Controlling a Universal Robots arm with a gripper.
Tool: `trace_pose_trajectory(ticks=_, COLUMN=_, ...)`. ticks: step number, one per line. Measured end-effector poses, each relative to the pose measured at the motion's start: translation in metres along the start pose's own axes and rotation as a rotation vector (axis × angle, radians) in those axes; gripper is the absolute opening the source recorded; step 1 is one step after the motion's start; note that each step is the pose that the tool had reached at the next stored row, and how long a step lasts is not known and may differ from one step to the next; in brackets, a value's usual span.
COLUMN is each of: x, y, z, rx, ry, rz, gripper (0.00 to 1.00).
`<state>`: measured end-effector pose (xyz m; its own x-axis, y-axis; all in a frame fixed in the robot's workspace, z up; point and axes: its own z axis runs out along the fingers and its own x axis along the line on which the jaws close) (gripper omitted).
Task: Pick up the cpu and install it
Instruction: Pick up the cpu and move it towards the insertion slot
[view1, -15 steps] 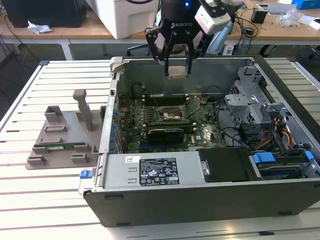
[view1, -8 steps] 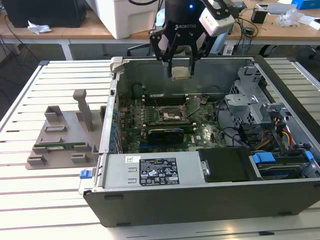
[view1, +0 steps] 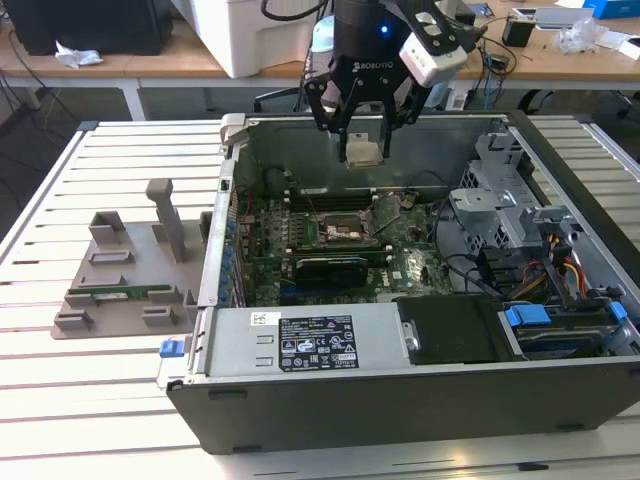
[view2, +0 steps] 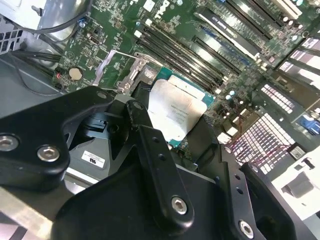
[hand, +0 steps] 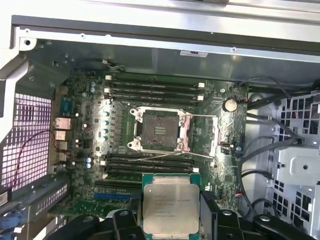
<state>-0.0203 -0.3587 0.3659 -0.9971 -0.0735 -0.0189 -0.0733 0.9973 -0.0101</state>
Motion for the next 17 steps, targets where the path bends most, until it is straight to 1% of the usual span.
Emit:
trace_pose_trajectory(ticks=2, x=-0.0001, y=0.0021, z=0.0036, rx=0.0, ry=0.0, rz=0.0, gripper=0.55)
trace_pose_trajectory(ticks=3, x=-0.0003, y=0.0051, z=0.0073, rx=-0.0001, ry=-0.0001, rz=0.0, gripper=0.55)
trace_pose_trajectory(ticks=5, x=-0.0004, y=0.0093, z=0.0119, rx=0.0, ry=0.0, rz=0.0, gripper=0.55)
trace_pose_trajectory(ticks=7, x=-0.0008, y=0.0148, z=0.0183, rx=0.0, ry=0.0, rz=0.0, gripper=0.55)
trace_pose_trajectory(ticks=10, x=-0.0011, y=0.0203, z=0.0239, rx=-0.0001, ry=0.0, rz=0.0, gripper=0.55)
trace_pose_trajectory(ticks=12, x=-0.0013, y=0.0255, z=0.0306, rx=0.0, ry=0.0, rz=0.0, gripper=0.55)
trace_pose_trajectory(ticks=17, x=-0.0014, y=0.0294, z=0.0417, rx=0.0, ry=0.0, rz=0.0, gripper=0.55)
